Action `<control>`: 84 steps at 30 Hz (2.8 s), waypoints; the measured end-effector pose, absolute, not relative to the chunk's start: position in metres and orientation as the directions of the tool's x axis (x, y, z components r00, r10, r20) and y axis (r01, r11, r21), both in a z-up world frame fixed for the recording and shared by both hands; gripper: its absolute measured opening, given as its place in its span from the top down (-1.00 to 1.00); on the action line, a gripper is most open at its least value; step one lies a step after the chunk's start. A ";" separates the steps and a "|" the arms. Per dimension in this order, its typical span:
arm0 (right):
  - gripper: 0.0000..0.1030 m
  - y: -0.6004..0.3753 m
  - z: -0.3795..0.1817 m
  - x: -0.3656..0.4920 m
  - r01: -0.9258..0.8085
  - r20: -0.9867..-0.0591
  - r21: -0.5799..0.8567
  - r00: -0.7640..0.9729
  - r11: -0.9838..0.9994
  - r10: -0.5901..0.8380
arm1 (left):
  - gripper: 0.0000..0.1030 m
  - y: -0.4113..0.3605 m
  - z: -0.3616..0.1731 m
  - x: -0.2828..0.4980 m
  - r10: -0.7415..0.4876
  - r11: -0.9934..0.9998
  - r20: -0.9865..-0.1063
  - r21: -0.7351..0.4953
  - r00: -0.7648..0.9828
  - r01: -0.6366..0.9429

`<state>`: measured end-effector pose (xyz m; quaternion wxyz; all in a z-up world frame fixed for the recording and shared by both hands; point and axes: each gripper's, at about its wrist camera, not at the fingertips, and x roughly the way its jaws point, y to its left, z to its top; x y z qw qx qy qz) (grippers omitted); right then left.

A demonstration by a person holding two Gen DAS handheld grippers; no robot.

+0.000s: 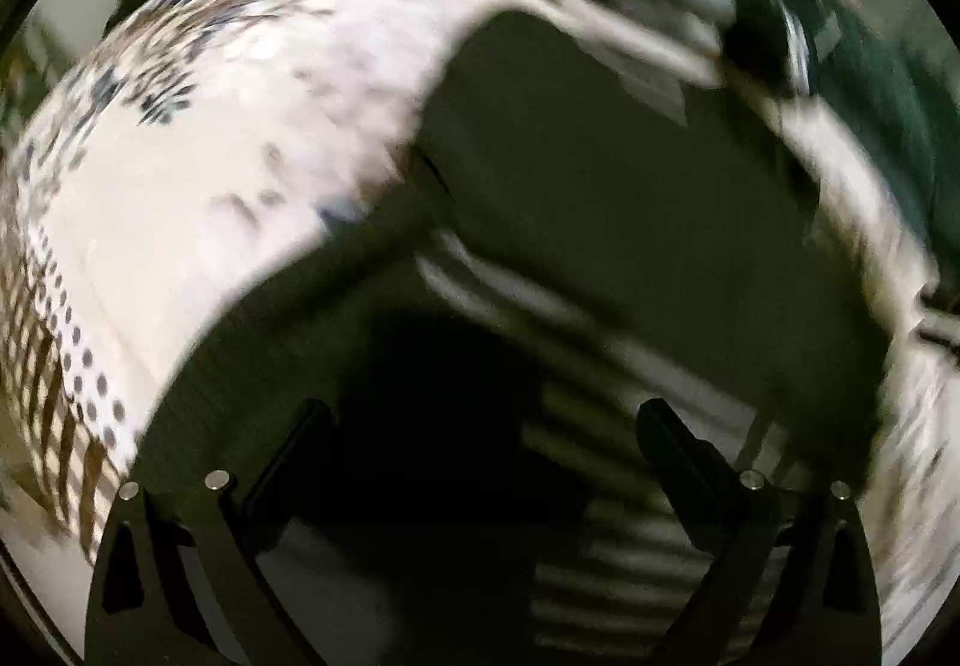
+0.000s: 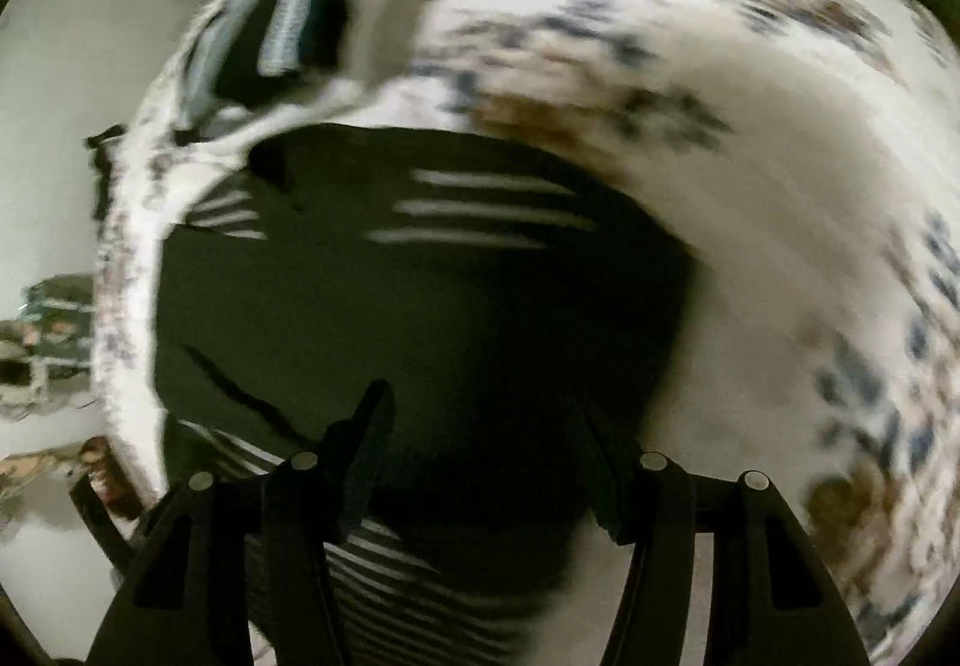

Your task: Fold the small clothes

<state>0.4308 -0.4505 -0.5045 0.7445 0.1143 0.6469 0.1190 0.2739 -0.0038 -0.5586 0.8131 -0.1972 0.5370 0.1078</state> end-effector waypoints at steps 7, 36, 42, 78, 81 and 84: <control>-0.17 -0.289 -0.515 0.518 -0.237 -0.878 0.461 0.013 0.855 0.478 | -0.12 0.071 -0.581 0.318 -0.184 0.708 -0.841 -0.472 0.508 -0.525; -0.15 -0.230 -0.530 0.582 -0.043 -0.850 0.524 -0.078 0.850 0.520 | -0.67 0.097 -0.562 0.337 -0.134 0.852 -0.898 -0.321 0.419 -0.414; -0.17 -0.420 -0.497 0.530 0.182 -0.947 0.321 0.032 0.930 0.321 | -0.87 0.081 -0.549 0.314 -0.038 0.898 -0.907 -0.215 0.419 -0.384; -0.12 -0.562 -0.584 0.532 0.100 -0.839 0.506 -0.175 0.857 0.515 | -0.55 -0.290 -0.608 0.108 -0.059 0.998 -0.993 -0.058 0.105 0.012; -0.12 -0.588 -0.596 0.524 0.193 -0.813 0.532 -0.154 0.824 0.561 | 0.05 -0.309 -0.617 0.118 0.036 0.996 -0.989 0.047 0.146 0.075; -0.12 -0.600 -0.619 0.531 0.301 -0.755 0.604 -0.083 0.738 0.651 | 0.70 -0.306 -0.609 0.121 0.083 0.992 -0.977 0.100 0.199 0.080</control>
